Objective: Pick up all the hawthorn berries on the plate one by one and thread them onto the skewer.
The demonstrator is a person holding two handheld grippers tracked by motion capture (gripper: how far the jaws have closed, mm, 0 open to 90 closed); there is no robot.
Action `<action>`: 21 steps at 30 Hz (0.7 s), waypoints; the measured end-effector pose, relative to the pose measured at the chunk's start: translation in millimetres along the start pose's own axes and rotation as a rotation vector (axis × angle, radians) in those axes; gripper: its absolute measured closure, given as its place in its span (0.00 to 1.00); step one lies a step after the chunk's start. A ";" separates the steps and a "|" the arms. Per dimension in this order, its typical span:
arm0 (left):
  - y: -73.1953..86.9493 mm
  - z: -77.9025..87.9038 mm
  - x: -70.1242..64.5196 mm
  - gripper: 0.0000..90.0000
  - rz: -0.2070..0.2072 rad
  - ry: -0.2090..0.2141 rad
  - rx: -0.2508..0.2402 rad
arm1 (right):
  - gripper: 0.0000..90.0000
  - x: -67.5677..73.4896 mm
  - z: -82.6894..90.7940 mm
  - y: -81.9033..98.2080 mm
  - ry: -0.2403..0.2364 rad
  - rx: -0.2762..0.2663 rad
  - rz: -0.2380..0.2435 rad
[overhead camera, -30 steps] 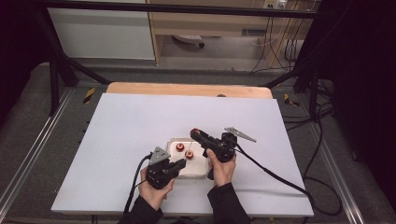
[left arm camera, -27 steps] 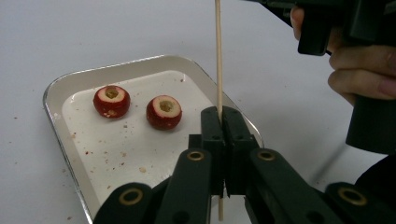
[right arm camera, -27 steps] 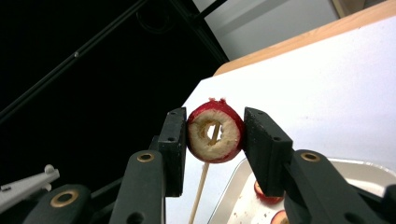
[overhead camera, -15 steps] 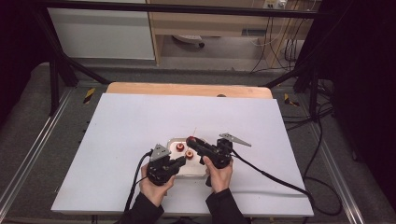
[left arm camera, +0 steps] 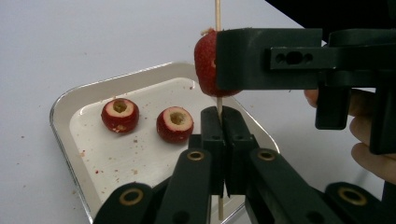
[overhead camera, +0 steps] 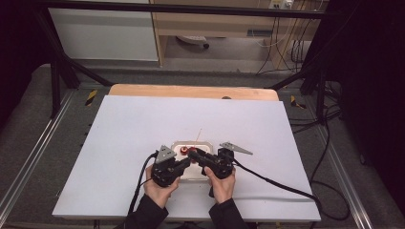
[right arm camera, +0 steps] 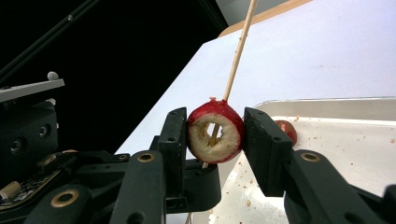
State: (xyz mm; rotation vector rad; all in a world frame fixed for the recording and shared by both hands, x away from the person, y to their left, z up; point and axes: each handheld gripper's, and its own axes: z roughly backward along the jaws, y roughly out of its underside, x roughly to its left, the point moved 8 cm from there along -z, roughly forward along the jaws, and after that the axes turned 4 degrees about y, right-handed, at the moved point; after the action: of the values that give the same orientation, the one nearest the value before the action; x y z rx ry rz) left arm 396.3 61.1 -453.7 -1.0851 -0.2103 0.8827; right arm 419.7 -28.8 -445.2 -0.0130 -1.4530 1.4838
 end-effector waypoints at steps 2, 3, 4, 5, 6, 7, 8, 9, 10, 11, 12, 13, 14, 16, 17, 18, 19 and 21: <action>0.5 1.3 0.4 0.98 -0.010 0.008 0.003 | 0.67 0.2 0.4 0.0 -0.001 0.002 -0.001; 1.3 2.2 1.0 0.98 -0.023 0.002 0.007 | 0.65 0.4 0.5 -0.2 -0.002 0.001 0.002; 2.4 3.6 1.9 0.98 -0.037 0.002 0.013 | 0.60 0.2 1.3 -0.8 0.003 0.001 0.010; 3.3 4.7 2.7 0.98 -0.044 0.000 0.017 | 0.54 -1.2 4.1 -2.2 0.017 0.001 0.024; 4.3 6.8 4.6 0.98 -0.059 -0.006 0.023 | 0.54 -1.2 4.1 -2.2 0.017 0.001 0.024; 5.4 9.7 7.0 0.98 -0.069 -0.011 0.024 | 0.51 -2.6 6.0 -3.5 0.020 -0.002 0.032; 6.4 12.4 9.3 0.98 -0.075 -0.013 0.028 | 0.47 -5.0 8.5 -4.9 0.029 -0.001 0.047; 7.5 14.7 11.8 0.98 -0.077 -0.014 0.030 | 0.43 -7.0 10.2 -5.7 0.041 0.006 0.057; 8.4 17.1 14.3 0.98 -0.082 -0.016 0.036 | 0.41 -9.4 12.4 -6.0 0.050 0.020 0.072; 9.8 20.6 18.3 0.98 -0.085 -0.022 0.039 | 0.37 -11.2 13.7 -6.4 0.059 0.027 0.083; 11.0 23.8 21.5 0.98 -0.089 -0.021 0.043 | 0.30 -16.9 16.8 -6.3 0.088 0.068 0.121; 11.8 26.1 23.8 0.98 -0.089 -0.022 0.043 | 0.30 -16.9 16.8 -6.3 0.088 0.068 0.121; 13.5 30.2 27.8 0.98 -0.092 -0.025 0.048 | 0.25 -20.6 18.7 -6.0 0.106 0.106 0.159; 16.4 37.2 33.7 0.98 -0.099 -0.027 0.054 | 0.23 -21.7 19.5 -6.4 0.112 0.114 0.170; 17.7 40.6 36.4 0.98 -0.094 -0.027 0.049 | 0.22 -23.3 20.9 -7.2 0.119 0.130 0.189; 19.3 44.1 39.2 0.98 -0.093 -0.026 0.051 | 0.20 -24.6 22.0 -8.3 0.122 0.143 0.202; 20.8 47.6 42.1 0.98 -0.095 -0.026 0.050 | 0.19 -25.4 23.0 -9.6 0.127 0.154 0.207; 24.3 53.8 47.6 0.98 -0.094 -0.026 0.053 | 0.16 -28.1 24.8 -12.8 0.135 0.175 0.225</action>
State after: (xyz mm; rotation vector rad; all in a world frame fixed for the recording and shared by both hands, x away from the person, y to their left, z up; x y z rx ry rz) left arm 385.0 135.8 -460.2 -1.0067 -0.2566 0.8138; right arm 425.9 -67.8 -445.8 -0.1713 -1.2409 1.7547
